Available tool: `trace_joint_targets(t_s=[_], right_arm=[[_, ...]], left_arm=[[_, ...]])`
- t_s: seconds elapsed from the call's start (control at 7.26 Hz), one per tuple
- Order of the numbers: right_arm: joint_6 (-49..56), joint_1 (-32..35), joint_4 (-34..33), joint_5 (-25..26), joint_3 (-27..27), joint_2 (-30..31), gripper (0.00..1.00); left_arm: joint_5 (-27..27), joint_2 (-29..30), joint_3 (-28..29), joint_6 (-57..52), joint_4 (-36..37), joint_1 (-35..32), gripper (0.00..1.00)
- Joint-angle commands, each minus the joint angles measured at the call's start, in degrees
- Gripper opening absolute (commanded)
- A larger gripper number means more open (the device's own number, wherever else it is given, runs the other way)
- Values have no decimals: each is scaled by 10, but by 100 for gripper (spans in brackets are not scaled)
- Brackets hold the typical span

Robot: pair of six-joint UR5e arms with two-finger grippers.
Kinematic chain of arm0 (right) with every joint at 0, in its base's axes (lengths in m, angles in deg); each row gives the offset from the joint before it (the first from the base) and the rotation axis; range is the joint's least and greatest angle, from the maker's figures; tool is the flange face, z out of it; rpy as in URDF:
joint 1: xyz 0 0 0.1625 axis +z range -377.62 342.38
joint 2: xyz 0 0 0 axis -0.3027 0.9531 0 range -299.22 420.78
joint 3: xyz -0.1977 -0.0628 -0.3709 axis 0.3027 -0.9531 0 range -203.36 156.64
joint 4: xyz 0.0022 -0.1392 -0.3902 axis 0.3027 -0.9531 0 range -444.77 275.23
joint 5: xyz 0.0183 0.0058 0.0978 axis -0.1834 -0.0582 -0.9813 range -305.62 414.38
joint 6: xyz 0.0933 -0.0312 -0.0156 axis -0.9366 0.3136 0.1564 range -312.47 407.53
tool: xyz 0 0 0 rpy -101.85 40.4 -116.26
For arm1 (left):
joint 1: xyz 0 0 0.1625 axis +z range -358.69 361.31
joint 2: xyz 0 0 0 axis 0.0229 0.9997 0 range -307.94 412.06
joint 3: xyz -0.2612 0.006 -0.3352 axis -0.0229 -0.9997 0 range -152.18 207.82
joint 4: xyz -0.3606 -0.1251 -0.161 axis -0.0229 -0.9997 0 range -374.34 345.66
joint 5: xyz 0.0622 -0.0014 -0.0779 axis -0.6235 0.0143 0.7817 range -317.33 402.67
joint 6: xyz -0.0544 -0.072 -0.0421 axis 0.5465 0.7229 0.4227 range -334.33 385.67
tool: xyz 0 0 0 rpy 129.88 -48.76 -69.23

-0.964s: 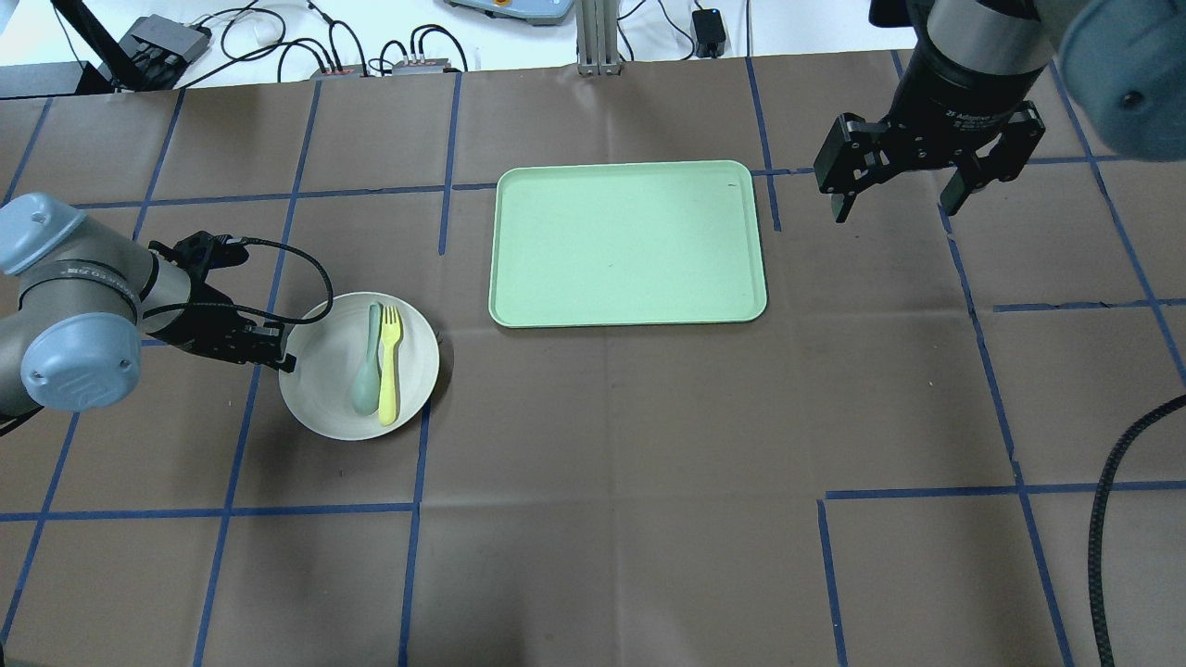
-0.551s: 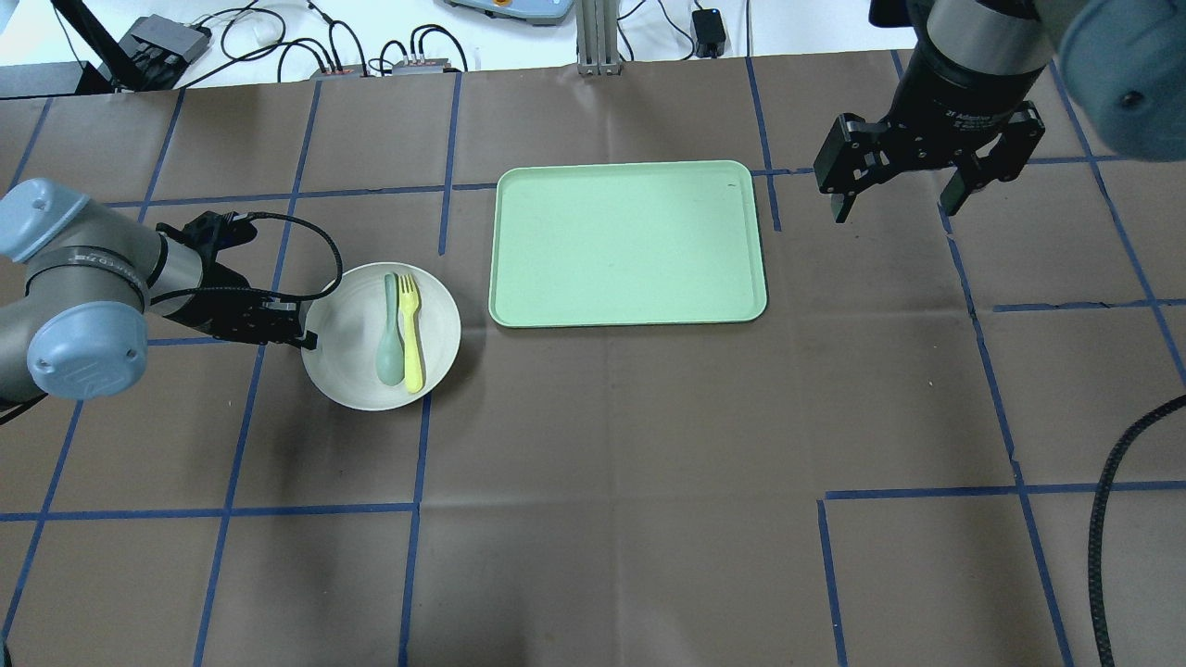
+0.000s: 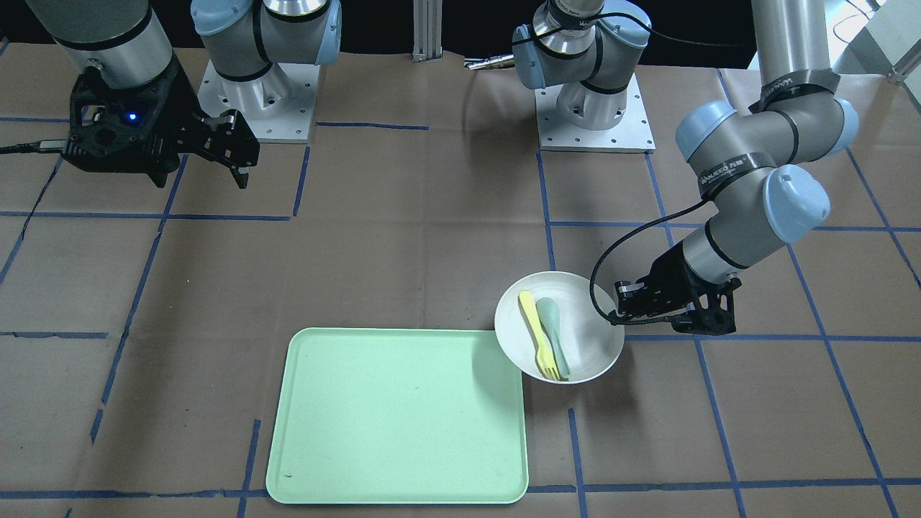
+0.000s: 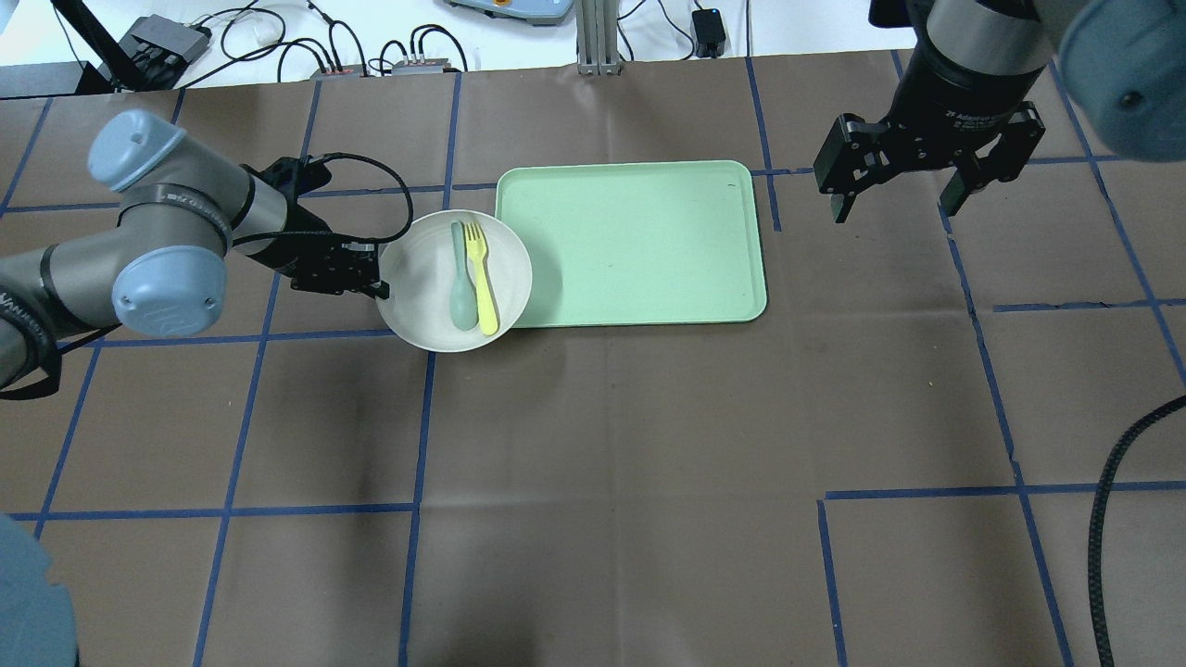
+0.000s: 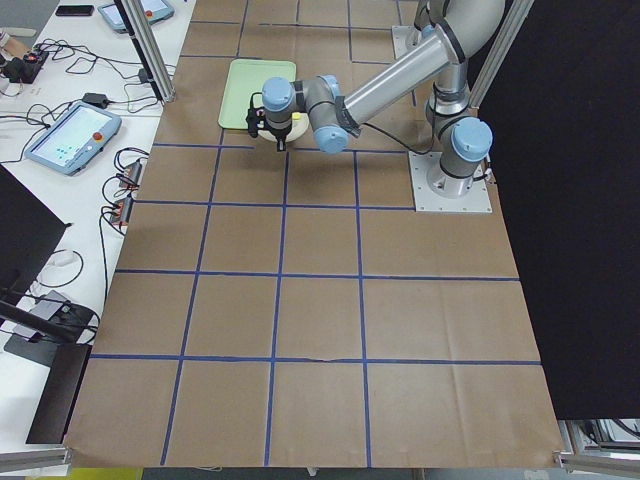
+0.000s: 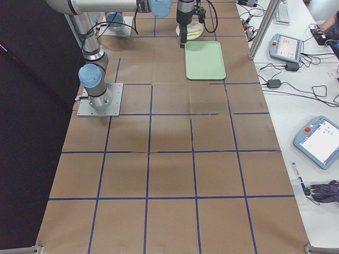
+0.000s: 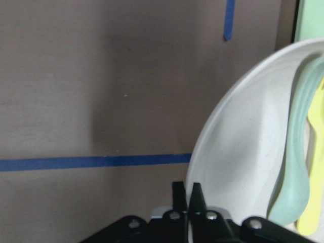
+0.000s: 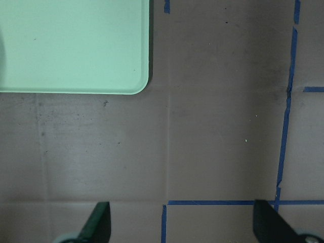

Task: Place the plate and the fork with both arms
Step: 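Slide the white plate with the left gripper onto the green tray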

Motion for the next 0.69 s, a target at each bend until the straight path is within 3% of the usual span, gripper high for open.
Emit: trace_joint_targets(t_s=[0.0, 0.28, 0.55], right_arm=[[0, 0, 0, 0, 0, 0, 100], [0, 0, 0, 0, 0, 1, 100], [0, 0, 0, 0, 0, 1, 100]], left_arm=[[0, 77, 96, 57, -9, -72, 6], [1, 151, 173, 89, -21, -114, 5], [2, 187, 223, 102, -27, -125, 5]])
